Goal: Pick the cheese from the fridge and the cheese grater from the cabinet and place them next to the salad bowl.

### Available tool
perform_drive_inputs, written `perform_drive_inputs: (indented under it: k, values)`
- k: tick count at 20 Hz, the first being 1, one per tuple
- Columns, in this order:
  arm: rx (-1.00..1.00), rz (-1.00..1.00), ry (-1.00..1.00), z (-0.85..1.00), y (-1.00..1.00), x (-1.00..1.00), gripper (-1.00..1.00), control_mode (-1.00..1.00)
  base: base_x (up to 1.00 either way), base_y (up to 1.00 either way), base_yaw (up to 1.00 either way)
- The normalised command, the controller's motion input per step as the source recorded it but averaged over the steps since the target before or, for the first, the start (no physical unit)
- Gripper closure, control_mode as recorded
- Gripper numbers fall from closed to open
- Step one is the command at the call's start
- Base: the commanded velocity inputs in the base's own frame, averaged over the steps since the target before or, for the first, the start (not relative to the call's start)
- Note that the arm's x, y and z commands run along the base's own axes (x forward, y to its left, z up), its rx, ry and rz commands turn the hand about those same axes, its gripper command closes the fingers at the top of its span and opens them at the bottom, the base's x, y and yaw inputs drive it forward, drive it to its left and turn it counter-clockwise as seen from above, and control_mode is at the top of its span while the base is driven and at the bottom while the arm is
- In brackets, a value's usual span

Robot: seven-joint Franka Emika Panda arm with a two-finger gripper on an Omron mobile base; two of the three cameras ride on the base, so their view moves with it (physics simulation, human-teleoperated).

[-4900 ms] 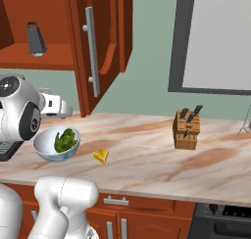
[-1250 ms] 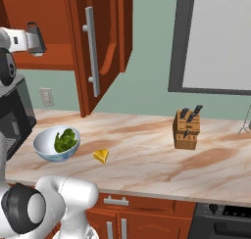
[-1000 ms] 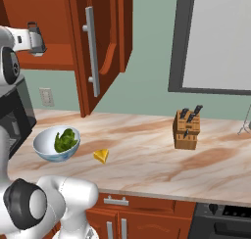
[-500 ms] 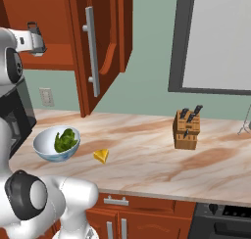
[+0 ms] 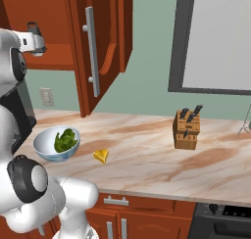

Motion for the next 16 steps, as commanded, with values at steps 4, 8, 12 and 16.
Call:
perform_drive_inputs:
  k: [4, 8, 12, 16]
  values:
    - [0.00, 0.00, 0.00, -0.03, 0.07, 0.25, -1.00, -1.00, 0.00, 0.00, 0.00]
    - [0.00, 0.00, 0.00, -0.04, 0.11, 0.20, -1.00, -1.00, 0.00, 0.00, 0.00]
    - [0.00, 0.00, 0.00, -0.04, 0.07, 0.17, -1.00, -1.00, 0.00, 0.00, 0.00]
    - [0.00, 0.00, 0.00, 0.00, 0.08, 0.23, -1.00, -1.00, 0.00, 0.00, 0.00]
